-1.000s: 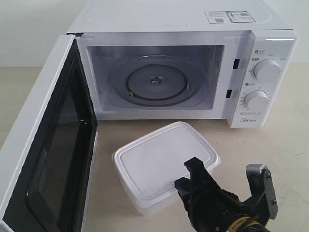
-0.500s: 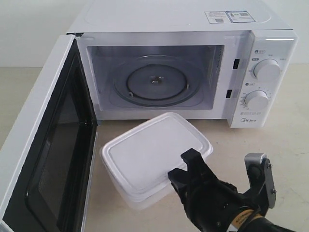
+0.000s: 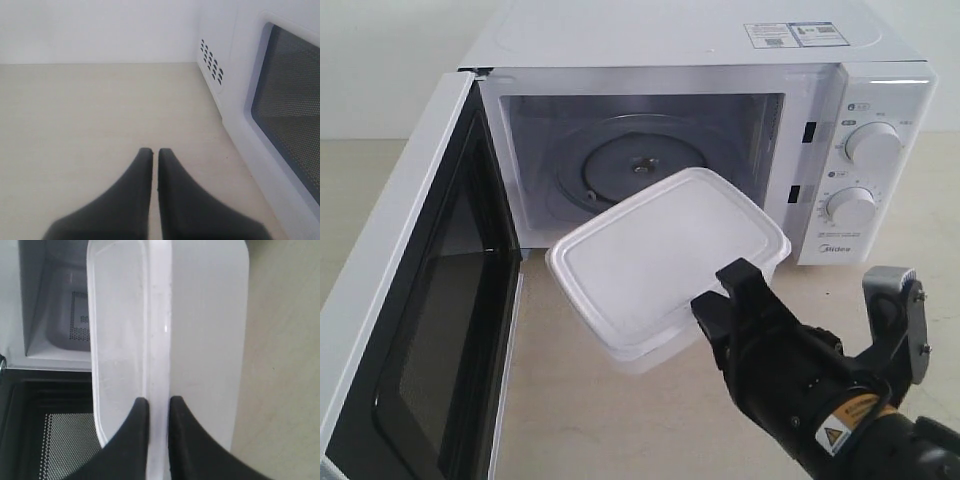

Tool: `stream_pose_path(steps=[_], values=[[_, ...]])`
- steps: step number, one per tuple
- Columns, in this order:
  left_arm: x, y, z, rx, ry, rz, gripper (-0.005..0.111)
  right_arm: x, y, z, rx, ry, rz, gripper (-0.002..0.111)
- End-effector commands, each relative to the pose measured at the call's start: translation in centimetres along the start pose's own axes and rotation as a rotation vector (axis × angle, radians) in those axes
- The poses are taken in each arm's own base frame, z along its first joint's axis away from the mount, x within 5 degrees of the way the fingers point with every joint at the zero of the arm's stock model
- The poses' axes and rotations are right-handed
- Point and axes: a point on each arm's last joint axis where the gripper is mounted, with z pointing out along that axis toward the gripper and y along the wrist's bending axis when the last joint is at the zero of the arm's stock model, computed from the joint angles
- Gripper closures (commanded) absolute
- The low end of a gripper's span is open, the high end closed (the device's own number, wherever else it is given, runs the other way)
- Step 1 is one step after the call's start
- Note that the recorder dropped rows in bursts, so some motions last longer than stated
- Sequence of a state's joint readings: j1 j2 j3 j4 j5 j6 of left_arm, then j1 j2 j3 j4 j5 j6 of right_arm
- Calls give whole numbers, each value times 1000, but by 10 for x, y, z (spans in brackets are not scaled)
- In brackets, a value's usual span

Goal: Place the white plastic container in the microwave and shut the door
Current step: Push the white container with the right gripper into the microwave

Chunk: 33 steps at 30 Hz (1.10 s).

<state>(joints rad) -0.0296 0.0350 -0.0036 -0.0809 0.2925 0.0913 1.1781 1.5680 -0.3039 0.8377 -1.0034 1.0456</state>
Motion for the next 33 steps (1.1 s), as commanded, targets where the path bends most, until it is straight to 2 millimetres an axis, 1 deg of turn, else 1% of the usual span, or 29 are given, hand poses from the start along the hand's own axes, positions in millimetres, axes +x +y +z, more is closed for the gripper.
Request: stream_pose_path(steps=[1,6,9,17,23,24,29,33], values=[[1,0,0,-2,-4,-14,102,-4,17,11,-56,-29,-25,108],[1,0,0,-2,-4,-14,102,-7,26,25,-12,-22,-3,108],[1,0,0,-2,-4,-14,102,-9,31,32,-33,-34,-8,108],[1,0,0,-2,-4,-14,102,-7,35,56,-6,-38,11,108],[1,0,0,-2,-4,-14,102,-14,37,78,5,-64,15,108],[1,0,0,-2,-4,-14,102,-16,37,82,10,-69,19,108],[1,0,0,-2,-4,-14,102,-25,44,117,5,-75,16,108],[1,0,0,-2,-4,-14,102,-32,47,138,-2,-107,39,108]])
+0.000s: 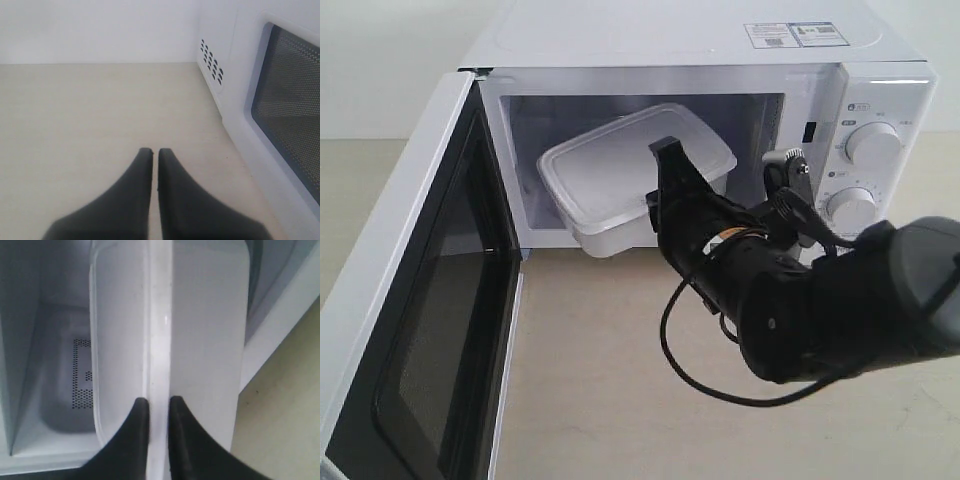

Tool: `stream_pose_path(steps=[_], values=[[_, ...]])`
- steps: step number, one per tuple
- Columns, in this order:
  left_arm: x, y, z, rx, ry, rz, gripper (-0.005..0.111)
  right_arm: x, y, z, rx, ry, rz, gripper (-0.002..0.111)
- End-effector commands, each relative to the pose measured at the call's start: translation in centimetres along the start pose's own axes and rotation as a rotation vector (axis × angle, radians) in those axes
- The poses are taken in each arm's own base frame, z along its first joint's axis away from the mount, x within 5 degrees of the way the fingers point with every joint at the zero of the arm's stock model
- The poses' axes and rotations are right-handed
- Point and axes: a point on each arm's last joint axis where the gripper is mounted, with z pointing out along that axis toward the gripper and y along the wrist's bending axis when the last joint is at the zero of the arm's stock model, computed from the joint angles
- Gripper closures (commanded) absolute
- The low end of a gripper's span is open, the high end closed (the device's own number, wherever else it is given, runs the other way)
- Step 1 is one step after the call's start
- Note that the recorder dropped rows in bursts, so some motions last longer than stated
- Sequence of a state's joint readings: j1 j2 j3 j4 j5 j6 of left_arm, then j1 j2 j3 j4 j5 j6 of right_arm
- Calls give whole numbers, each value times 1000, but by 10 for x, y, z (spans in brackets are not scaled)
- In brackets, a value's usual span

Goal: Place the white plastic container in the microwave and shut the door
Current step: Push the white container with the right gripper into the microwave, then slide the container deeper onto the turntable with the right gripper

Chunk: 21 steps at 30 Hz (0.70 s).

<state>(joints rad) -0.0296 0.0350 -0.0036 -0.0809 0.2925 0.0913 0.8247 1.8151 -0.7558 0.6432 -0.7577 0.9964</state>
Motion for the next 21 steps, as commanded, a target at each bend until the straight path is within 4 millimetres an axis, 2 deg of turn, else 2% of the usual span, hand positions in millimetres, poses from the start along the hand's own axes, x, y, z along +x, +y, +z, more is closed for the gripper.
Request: stream_pose_path(steps=[1,8,10,12,18,21], values=[[1,0,0,-2,-4,-14,102,-6,8,20,-31,-29,8,108],[1,0,0,-2,-4,-14,102,-10,5,41,-11,-45,16,108],[1,0,0,-2,-4,-14,102,-10,3,43,-3,-46,15,104],[1,0,0,-2,-4,-14,102,-12,3,43,-3,-51,16,96],[1,0,0,-2,-4,-14,102,-12,4,44,-16,-38,-17,54],[1,0,0,-2,-4,-14,102,-10,5,44,-22,-12,-45,52]])
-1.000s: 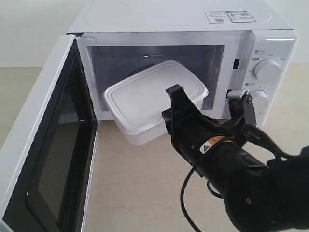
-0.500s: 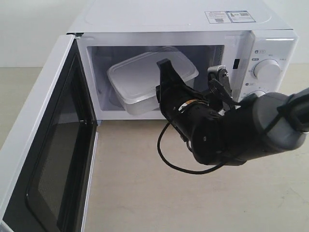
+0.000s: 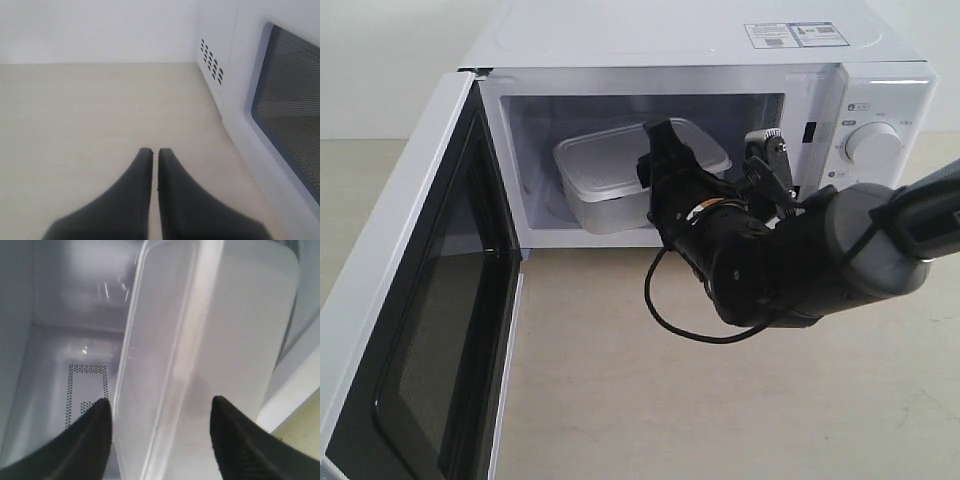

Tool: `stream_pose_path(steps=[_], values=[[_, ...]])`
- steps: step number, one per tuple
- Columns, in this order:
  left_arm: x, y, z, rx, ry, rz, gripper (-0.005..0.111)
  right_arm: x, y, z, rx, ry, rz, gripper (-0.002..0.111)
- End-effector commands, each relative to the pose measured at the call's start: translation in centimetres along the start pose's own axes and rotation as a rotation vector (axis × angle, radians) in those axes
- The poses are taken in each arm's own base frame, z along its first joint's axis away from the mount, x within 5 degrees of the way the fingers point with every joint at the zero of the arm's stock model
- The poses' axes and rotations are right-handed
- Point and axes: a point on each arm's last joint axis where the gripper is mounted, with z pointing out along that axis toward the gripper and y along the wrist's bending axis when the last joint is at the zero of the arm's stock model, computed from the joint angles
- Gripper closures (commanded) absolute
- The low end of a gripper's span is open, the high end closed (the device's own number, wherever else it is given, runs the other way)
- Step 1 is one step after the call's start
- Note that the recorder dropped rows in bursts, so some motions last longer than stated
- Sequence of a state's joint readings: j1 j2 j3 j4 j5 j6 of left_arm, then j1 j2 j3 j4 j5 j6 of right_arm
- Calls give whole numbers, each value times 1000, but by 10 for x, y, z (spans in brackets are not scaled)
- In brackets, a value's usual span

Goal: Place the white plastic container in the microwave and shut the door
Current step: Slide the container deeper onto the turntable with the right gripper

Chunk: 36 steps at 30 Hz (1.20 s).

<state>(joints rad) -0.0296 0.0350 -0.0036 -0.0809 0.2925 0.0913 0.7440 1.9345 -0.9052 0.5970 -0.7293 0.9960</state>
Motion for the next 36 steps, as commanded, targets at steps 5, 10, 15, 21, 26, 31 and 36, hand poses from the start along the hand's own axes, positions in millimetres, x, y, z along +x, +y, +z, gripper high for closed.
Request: stream_pose_path(steps=[5,10,15,21,26,31,36], values=[[1,0,0,-2,-4,-14,102,0,-4,-14,12,83,-101,56],[1,0,0,-2,-4,-14,102,-2,-17,-39,20,154,-248,84],[1,0,0,-2,-4,-14,102,9,-24,-45,-82,280,-825,108],[1,0,0,-2,-4,-14,102,8,-24,-33,-121,195,-957,108],[1,0,0,-2,-4,-14,102,16,-21,-12,-141,184,-1037,108],[1,0,0,-2,-4,-14,102,25,-24,11,-116,188,-1071,108],[1,0,0,-2,-4,-14,102,29,-25,31,-114,160,-1082,108]])
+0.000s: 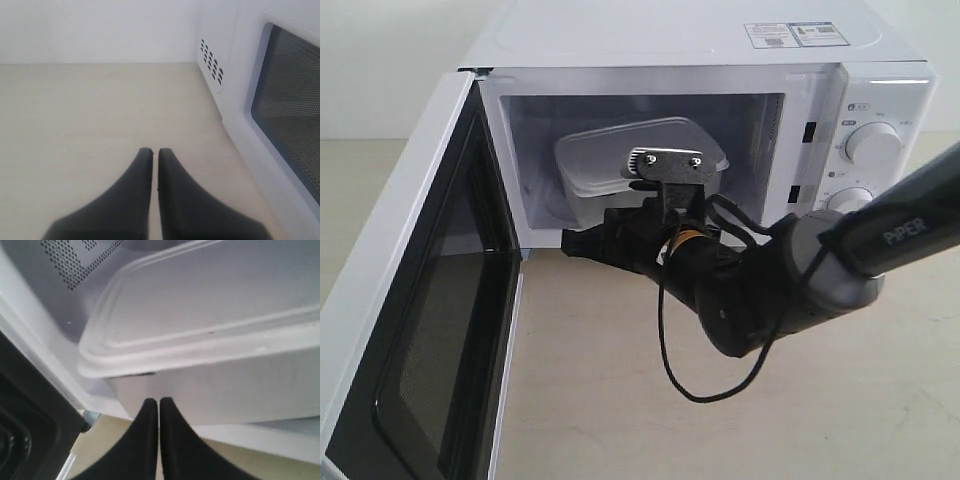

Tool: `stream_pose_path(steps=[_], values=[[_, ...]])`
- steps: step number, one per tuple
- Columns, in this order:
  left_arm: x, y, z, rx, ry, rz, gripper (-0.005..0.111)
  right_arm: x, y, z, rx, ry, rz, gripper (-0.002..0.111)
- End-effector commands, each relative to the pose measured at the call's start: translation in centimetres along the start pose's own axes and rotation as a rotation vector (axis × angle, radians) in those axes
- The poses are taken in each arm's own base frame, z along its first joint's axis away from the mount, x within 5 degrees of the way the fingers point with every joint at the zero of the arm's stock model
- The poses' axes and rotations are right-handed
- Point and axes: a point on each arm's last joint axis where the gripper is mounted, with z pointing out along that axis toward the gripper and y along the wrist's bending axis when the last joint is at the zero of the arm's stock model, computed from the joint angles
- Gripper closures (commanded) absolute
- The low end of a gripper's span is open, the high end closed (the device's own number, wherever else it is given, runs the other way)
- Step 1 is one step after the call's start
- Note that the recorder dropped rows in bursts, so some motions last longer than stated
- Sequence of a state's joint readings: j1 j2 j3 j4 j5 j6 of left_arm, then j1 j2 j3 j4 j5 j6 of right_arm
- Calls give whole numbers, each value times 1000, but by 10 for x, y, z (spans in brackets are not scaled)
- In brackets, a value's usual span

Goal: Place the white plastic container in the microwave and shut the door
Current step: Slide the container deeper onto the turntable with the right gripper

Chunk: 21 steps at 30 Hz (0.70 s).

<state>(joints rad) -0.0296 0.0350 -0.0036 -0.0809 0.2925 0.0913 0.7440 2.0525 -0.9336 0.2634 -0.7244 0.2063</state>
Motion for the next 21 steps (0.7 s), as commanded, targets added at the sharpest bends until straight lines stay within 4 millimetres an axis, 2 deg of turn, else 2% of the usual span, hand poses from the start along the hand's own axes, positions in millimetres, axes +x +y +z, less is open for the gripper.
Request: stream_pose_path(steps=[1,5,11,17,21], values=[[1,0,0,-2,-4,-14,102,-3,-4,17,21,-21,-21,108],[1,0,0,-2,-4,-14,102,-12,-6,32,30,-16,-12,108],[1,0,0,-2,-4,-14,102,-34,-11,43,41,-39,10,108],[1,0,0,-2,-4,-14,102,-29,-10,42,47,32,10,108],[1,0,0,-2,-4,-14,102,-21,-4,32,45,48,13,108]])
